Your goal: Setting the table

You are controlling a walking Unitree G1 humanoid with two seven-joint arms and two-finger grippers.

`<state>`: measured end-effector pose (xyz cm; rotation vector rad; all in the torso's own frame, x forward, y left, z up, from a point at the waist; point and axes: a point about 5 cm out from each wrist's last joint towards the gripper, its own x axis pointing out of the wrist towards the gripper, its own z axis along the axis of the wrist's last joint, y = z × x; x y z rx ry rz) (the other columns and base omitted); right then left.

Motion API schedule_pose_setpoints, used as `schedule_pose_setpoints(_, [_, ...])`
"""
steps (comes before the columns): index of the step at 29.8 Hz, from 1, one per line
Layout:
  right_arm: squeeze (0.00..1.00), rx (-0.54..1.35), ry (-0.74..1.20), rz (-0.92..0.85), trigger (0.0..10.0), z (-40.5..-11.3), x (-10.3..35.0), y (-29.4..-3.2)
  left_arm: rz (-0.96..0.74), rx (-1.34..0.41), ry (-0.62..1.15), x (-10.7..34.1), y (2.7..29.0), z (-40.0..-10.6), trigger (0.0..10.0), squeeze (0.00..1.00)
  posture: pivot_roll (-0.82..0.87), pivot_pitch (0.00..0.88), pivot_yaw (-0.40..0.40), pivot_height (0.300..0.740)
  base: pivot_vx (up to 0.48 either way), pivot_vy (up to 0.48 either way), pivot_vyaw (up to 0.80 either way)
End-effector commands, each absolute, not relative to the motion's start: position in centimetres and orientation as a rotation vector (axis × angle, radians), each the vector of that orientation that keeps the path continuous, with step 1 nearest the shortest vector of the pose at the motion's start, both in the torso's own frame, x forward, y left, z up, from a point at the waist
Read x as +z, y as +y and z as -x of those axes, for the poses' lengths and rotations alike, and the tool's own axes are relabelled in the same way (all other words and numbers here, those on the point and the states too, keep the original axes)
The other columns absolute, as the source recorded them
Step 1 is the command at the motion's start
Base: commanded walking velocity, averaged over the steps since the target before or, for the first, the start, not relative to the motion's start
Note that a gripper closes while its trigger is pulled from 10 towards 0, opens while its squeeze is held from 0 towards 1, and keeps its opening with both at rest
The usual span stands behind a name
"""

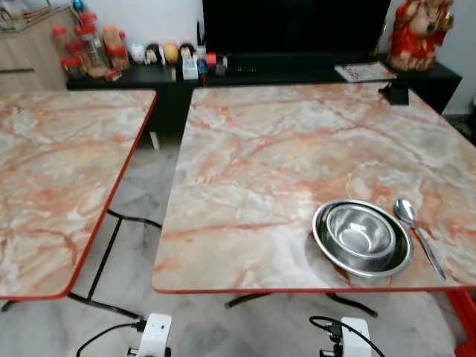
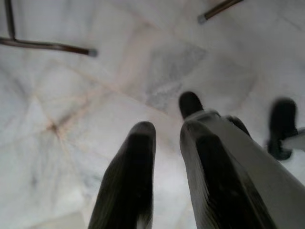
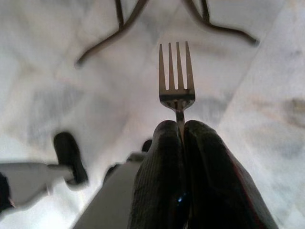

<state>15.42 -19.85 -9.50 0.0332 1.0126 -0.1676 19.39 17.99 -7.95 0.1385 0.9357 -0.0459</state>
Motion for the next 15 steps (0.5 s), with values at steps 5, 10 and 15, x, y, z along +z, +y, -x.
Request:
schedule_pose_setpoints(5, [0.00, -0.167, 0.984, -0.032, 10.0, -16.47, -9.06, -19.91, -0.139, -0.046, 0.964, -8.42, 18.09, -18.45, 10.0, 0.00, -0.10, 0.000, 0.030, 0.740, 0.000, 0.000, 0.00])
schedule_pose_setpoints(10, [0.00, -0.165, 0.982, -0.034, 10.0, -16.54, -9.05, -19.78, -0.144, -0.047, 0.961, -8.37, 18.12, -18.54, 10.0, 0.00, -0.10, 0.000, 0.030, 0.740, 0.000, 0.000, 0.00])
schedule_pose_setpoints(15, [0.00, -0.166, 0.980, -0.040, 10.0, -16.55, -9.06, -19.66, -0.158, -0.049, 0.959, -8.33, 18.23, -18.59, 10.0, 0.00, -0.10, 0.000, 0.034, 0.740, 0.000, 0.000, 0.00])
